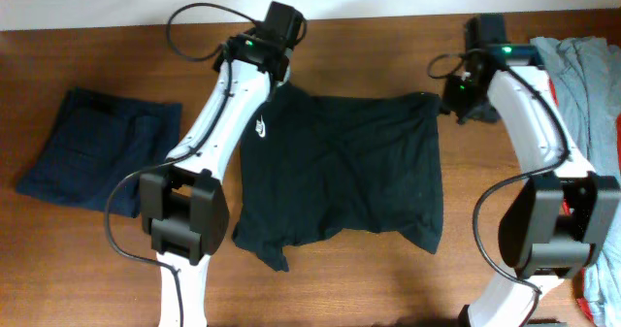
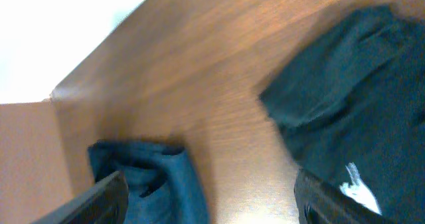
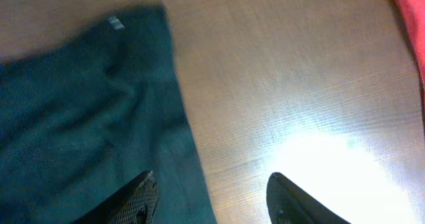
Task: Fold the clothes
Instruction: 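Lay the black T-shirt flat, grippers holding its top corners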
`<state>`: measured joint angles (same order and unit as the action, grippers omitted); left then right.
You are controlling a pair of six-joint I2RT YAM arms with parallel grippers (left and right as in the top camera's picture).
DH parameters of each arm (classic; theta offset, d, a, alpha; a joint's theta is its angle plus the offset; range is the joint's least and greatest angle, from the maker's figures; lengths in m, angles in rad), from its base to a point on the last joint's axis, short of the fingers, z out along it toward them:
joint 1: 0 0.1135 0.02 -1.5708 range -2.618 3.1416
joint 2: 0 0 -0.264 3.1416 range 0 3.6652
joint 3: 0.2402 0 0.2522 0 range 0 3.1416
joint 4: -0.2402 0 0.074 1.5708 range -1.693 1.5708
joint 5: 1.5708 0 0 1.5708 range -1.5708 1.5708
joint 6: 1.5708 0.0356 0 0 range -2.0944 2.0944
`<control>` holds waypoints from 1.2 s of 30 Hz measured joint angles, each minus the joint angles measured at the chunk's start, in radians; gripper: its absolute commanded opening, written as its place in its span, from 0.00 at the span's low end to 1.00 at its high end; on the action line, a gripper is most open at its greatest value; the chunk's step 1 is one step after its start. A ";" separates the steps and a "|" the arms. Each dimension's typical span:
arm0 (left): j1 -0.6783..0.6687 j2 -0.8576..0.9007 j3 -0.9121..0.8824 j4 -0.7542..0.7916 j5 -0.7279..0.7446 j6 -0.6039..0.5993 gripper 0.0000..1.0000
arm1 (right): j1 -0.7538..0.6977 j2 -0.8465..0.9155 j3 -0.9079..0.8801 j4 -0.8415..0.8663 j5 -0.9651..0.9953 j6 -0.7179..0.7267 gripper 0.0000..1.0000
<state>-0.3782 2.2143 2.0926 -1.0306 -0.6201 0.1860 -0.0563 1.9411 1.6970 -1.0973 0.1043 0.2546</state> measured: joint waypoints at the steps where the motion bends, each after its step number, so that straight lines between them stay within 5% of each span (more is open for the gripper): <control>1: 0.007 -0.008 0.020 -0.053 -0.006 -0.021 0.80 | -0.008 -0.004 0.000 -0.018 -0.011 -0.002 0.60; 5: 0.055 -0.102 0.077 -0.259 0.113 -0.110 0.78 | -0.038 -0.025 0.000 -0.179 -0.092 -0.004 0.61; 9: 0.143 -0.179 0.094 -0.327 0.395 -0.145 0.68 | -0.039 -0.035 -0.085 -0.124 -0.184 -0.005 0.61; 14: 0.208 -0.172 -0.070 -0.250 0.598 -0.119 0.68 | -0.039 -0.035 -0.333 0.120 -0.306 -0.026 0.57; 21: 0.205 -0.161 -0.334 -0.047 0.660 -0.096 0.60 | -0.039 -0.035 -0.509 0.267 -0.361 -0.030 0.53; 29: 0.205 -0.161 -0.619 0.172 0.674 -0.081 0.10 | -0.039 -0.037 -0.523 0.287 -0.336 -0.031 0.10; 32: 0.205 -0.161 -0.655 0.187 0.673 -0.079 0.01 | -0.039 -0.037 -0.523 0.267 -0.253 -0.003 0.04; 36: 0.205 -0.161 -0.658 0.191 0.639 -0.077 0.00 | -0.042 -0.039 -0.523 0.262 -0.135 0.039 0.04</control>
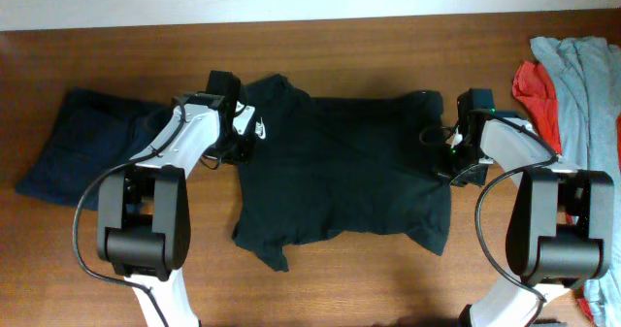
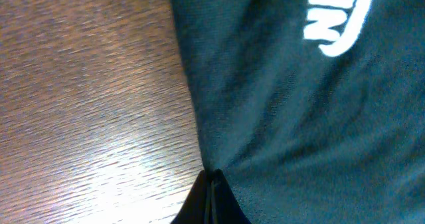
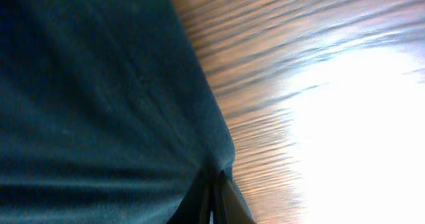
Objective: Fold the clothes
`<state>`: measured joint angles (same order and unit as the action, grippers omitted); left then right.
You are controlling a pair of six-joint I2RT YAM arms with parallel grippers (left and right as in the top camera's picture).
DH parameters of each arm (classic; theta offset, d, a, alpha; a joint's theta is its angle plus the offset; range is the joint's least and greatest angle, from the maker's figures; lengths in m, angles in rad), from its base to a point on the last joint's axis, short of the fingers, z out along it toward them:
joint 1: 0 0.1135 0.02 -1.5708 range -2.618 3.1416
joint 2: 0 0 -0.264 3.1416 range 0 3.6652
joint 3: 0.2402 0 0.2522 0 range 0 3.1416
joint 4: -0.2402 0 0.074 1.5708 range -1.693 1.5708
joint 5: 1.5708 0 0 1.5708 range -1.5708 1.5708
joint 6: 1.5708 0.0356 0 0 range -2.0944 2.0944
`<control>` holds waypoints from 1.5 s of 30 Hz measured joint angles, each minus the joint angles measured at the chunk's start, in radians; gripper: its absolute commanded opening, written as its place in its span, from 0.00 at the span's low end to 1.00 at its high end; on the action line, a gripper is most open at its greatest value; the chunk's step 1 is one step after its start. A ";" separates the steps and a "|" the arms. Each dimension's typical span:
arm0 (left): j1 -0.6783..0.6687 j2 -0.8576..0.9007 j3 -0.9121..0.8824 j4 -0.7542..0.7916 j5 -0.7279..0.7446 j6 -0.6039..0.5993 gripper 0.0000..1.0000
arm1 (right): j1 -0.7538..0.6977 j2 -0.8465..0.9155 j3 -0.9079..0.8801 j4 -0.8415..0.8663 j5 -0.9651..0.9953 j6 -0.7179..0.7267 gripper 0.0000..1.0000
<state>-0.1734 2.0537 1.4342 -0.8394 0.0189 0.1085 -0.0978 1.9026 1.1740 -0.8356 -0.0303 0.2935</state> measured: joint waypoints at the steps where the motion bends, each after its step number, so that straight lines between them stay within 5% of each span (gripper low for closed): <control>1: 0.000 0.000 0.000 0.000 -0.014 0.000 0.00 | -0.003 0.000 0.000 0.003 0.016 0.003 0.04; 7: 0.005 0.000 0.016 -0.041 -0.039 0.000 0.03 | -0.032 0.000 0.000 0.003 0.072 0.019 0.16; 10: 0.020 0.000 0.076 -0.132 -0.043 -0.003 0.31 | -0.040 0.000 0.003 -0.010 0.072 0.018 0.24; 17: 0.073 0.000 0.369 -0.386 -0.075 -0.006 0.65 | -0.056 -0.025 0.055 -0.092 0.050 -0.007 0.48; 20: 0.076 -0.008 0.421 -0.415 -0.045 -0.004 0.65 | -0.056 -0.100 0.070 -0.112 0.026 -0.009 0.66; 28: 0.075 -0.008 0.229 -0.286 0.150 -0.003 0.50 | -0.056 -0.236 0.096 -0.253 -0.068 -0.009 0.66; 37: 0.075 -0.008 0.142 -0.463 0.290 0.021 0.35 | -0.056 -0.236 0.058 -0.420 -0.169 -0.047 0.64; 45: 0.075 -0.117 0.137 -0.553 0.275 0.038 0.36 | -0.056 -0.321 0.050 -0.480 -0.282 -0.179 0.63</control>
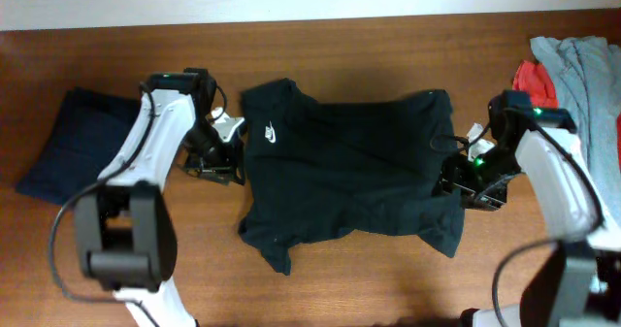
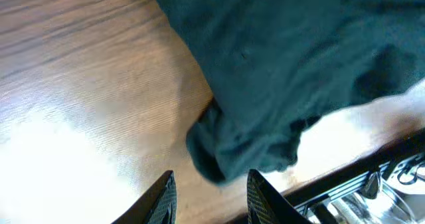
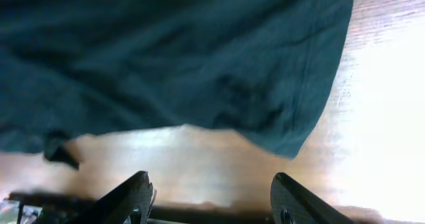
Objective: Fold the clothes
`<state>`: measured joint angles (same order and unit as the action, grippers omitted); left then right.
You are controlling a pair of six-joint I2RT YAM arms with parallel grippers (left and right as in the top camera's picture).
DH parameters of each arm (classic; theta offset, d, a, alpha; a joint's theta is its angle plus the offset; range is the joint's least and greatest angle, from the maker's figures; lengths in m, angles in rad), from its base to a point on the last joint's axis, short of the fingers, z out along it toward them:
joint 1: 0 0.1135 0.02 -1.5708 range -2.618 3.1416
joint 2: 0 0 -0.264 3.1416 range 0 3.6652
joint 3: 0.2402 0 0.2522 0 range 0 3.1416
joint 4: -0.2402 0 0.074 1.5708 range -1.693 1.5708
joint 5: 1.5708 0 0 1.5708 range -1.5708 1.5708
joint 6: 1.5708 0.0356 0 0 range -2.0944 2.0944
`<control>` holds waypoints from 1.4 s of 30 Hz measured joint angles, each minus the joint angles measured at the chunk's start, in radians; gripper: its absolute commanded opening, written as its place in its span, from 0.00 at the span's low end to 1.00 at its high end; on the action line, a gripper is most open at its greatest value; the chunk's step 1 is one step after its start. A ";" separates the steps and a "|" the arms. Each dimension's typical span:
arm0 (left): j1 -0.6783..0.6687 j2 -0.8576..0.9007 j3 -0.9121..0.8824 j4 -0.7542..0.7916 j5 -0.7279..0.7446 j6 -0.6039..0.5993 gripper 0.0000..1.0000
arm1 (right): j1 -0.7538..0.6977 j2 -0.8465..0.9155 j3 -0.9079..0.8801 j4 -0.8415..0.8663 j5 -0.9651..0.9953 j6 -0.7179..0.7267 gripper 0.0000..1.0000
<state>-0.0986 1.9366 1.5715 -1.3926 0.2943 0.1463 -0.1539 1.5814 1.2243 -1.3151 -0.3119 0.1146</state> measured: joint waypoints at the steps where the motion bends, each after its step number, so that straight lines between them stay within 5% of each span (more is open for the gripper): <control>1: 0.000 -0.024 -0.002 -0.003 -0.005 -0.001 0.43 | 0.000 -0.072 -0.001 -0.020 -0.008 -0.016 0.63; 6: -0.001 -0.389 -0.116 0.027 -0.051 -0.038 0.57 | 0.000 -0.356 -0.005 -0.042 -0.016 -0.020 0.85; 9: -0.032 -0.571 -0.328 0.119 -0.055 -0.079 0.61 | 0.000 -0.512 -0.026 -0.049 0.000 0.031 0.88; 17: -0.155 -0.526 -0.757 0.395 0.063 -0.155 0.62 | 0.000 -0.529 -0.243 -0.026 0.016 0.161 0.87; 21: -0.168 -0.407 -0.792 0.523 0.081 -0.191 0.47 | 0.000 -0.496 -0.261 -0.008 0.018 0.173 0.87; 23: -0.168 -0.347 -0.792 0.558 0.099 -0.202 0.25 | 0.000 -0.492 -0.261 0.000 0.019 0.174 0.86; 24: -0.168 -0.319 -0.792 0.568 0.107 -0.200 0.04 | 0.000 -0.492 -0.261 0.002 0.019 0.174 0.86; 25: -0.168 -0.300 -0.792 0.567 0.114 -0.207 0.01 | 0.000 -0.492 -0.261 0.003 0.019 0.174 0.86; 33: -0.098 -0.312 -0.731 0.371 0.108 -0.219 0.00 | 0.000 -0.492 -0.261 0.005 0.019 0.174 0.86; 42: -0.037 -0.569 -0.546 0.161 -0.031 -0.218 0.01 | 0.000 -0.467 -0.267 -0.010 0.019 0.186 0.86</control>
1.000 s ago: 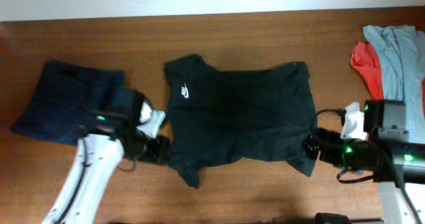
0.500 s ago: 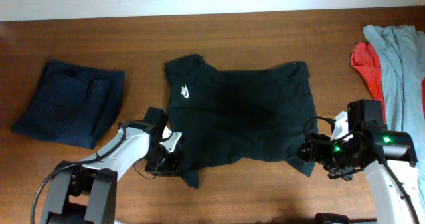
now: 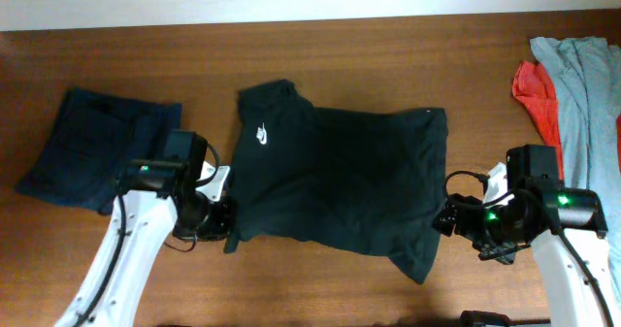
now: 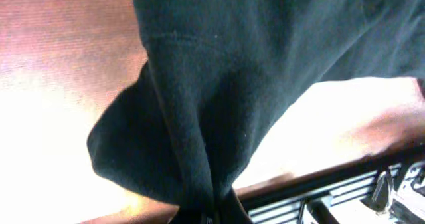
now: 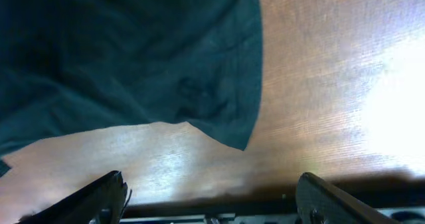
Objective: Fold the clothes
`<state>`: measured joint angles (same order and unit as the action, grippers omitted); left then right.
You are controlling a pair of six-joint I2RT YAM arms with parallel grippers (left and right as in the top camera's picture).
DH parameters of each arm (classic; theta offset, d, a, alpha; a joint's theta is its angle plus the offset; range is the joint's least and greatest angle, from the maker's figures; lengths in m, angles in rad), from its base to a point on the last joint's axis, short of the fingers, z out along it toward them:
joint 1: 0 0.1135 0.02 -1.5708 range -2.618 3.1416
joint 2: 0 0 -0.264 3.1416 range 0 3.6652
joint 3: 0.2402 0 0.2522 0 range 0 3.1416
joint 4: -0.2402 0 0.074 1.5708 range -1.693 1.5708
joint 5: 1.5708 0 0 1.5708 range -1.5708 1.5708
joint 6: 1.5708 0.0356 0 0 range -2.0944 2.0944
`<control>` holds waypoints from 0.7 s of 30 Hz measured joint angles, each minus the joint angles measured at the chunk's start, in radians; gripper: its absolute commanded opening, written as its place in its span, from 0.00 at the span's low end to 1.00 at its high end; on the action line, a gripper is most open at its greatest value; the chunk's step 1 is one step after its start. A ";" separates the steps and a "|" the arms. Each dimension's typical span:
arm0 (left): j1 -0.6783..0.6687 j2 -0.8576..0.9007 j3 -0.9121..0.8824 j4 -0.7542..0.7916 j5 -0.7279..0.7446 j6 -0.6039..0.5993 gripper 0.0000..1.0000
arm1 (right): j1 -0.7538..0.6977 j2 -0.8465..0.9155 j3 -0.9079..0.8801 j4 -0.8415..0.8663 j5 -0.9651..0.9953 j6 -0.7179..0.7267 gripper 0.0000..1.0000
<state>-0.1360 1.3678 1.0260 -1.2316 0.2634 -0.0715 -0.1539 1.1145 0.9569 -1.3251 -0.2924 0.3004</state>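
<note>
A black T-shirt [image 3: 340,172] with a white logo [image 3: 260,133] lies spread on the wooden table [image 3: 388,55]. My left gripper [image 3: 229,240] sits at the shirt's near left corner. In the left wrist view it [image 4: 209,217] is shut on a bunched fold of the black cloth [image 4: 219,64]. My right gripper [image 3: 448,218] stands at the shirt's near right side. In the right wrist view it [image 5: 211,179] is open wide over bare wood, with the shirt's hem corner [image 5: 242,141] just beyond it and nothing between the fingers.
A folded dark blue garment [image 3: 97,147] lies at the left of the table. A pile of red and grey clothes [image 3: 572,84] lies at the right edge. The table's front edge runs just below both grippers.
My left gripper was open beside the shirt's left edge and is now shut on its near left corner. Both grippers are nearer the front edge. The shirt lies flatter, and the right gripper's fingers stand wider apart.
Both grippers were open near the shirt's far corners. Then each was shut on a side edge of the shirt. Then both were open beside the shirt, which had shifted. Now the left holds the near left corner and the right is open at the near right.
</note>
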 measured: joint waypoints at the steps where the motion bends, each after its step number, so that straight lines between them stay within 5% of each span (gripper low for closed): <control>1: 0.000 -0.010 0.000 -0.013 -0.006 0.000 0.00 | 0.000 0.012 -0.011 -0.006 0.000 0.007 0.86; 6: 0.000 -0.015 0.000 -0.031 -0.031 0.000 0.01 | 0.000 0.070 -0.127 -0.004 -0.017 0.021 0.83; 13: 0.000 -0.015 0.000 -0.025 -0.040 0.000 0.01 | 0.000 0.080 -0.329 0.151 -0.125 0.107 0.62; 21: 0.000 -0.015 0.000 -0.022 -0.044 0.000 0.01 | 0.000 0.082 -0.503 0.394 -0.154 0.274 0.59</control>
<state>-0.1360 1.3529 1.0260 -1.2533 0.2195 -0.0715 -0.1539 1.1961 0.4541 -0.9314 -0.4465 0.5739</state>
